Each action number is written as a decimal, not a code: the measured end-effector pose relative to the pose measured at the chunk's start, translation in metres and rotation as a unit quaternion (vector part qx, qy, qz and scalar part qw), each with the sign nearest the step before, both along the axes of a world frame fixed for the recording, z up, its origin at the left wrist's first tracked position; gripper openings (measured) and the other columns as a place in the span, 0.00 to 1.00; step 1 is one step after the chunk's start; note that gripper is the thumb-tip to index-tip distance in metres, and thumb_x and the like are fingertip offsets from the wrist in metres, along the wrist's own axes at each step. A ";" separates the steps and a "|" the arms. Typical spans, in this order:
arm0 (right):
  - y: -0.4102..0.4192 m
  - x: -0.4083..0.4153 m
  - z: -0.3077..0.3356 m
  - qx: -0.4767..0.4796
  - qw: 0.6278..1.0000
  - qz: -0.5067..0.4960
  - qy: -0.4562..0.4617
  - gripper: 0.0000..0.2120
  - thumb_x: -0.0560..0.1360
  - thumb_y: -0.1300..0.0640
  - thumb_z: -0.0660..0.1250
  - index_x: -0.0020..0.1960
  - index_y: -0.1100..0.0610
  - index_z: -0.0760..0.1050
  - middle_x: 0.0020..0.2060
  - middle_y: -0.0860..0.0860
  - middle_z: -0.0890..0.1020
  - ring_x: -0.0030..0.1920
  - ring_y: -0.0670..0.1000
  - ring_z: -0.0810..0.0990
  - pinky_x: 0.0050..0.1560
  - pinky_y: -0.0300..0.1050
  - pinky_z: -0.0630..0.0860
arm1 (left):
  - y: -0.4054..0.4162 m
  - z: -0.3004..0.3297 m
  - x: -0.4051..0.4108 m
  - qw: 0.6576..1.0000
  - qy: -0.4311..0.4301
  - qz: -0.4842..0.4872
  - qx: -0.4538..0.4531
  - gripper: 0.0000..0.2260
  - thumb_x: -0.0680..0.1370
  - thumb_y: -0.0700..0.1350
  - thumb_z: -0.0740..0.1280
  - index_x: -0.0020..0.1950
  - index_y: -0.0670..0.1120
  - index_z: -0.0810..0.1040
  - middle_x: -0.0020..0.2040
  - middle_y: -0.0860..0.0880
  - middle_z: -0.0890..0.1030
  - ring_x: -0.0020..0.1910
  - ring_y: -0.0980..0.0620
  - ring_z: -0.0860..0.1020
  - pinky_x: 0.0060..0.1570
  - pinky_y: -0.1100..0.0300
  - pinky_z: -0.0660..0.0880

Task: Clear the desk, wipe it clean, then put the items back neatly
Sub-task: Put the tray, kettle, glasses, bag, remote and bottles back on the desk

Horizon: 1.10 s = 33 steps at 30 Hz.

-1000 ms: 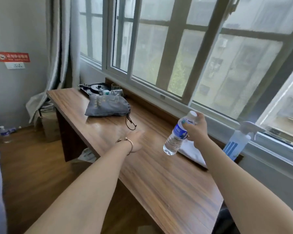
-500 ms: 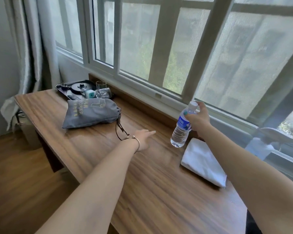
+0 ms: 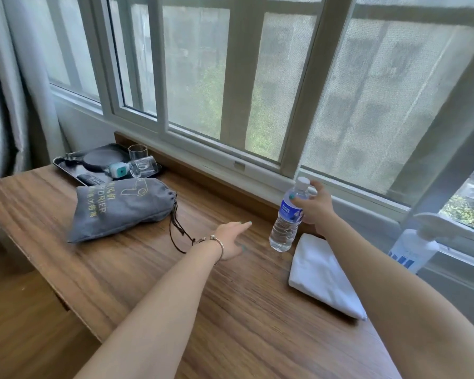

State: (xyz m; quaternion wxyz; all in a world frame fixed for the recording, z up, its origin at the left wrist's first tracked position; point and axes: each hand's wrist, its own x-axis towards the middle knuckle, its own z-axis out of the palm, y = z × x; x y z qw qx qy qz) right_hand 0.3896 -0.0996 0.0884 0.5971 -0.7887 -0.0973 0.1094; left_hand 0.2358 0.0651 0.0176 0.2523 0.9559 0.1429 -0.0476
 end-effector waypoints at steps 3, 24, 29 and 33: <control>0.000 0.002 -0.002 0.015 1.000 0.004 0.020 0.22 0.71 0.62 0.75 0.60 0.50 0.70 0.57 0.56 0.78 0.58 0.58 0.78 0.59 0.60 0.78 | 0.002 -0.002 0.002 1.000 0.008 -0.009 -0.004 0.32 0.78 0.46 0.64 0.77 0.60 0.53 0.78 0.52 0.55 0.77 0.49 0.54 0.73 0.48 0.59; -0.056 -0.064 -0.020 0.035 0.999 -0.015 -0.028 0.34 0.70 0.62 0.77 0.70 0.46 0.69 0.65 0.54 0.72 0.67 0.54 0.72 0.65 0.53 0.74 | -0.036 0.004 -0.021 0.996 -0.029 -0.061 -0.062 0.32 0.78 0.44 0.66 0.78 0.54 0.55 0.77 0.50 0.58 0.75 0.48 0.59 0.71 0.58 0.59; -0.095 -0.105 -0.029 0.002 0.999 -0.027 -0.037 0.30 0.71 0.65 0.76 0.68 0.49 0.72 0.60 0.54 0.74 0.59 0.52 0.75 0.52 0.44 0.75 | -0.070 -0.009 -0.041 0.991 -0.027 -0.069 -0.109 0.32 0.77 0.46 0.68 0.78 0.53 0.57 0.76 0.48 0.60 0.74 0.49 0.62 0.71 0.59 0.59; -0.135 -0.137 -0.044 -0.065 0.997 -0.050 -0.002 0.27 0.70 0.63 0.76 0.65 0.48 0.74 0.61 0.54 0.76 0.61 0.52 0.76 0.53 0.46 0.76 | -0.105 -0.029 -0.063 0.989 0.001 -0.114 -0.098 0.33 0.77 0.46 0.67 0.78 0.51 0.56 0.76 0.47 0.60 0.74 0.46 0.61 0.71 0.56 0.60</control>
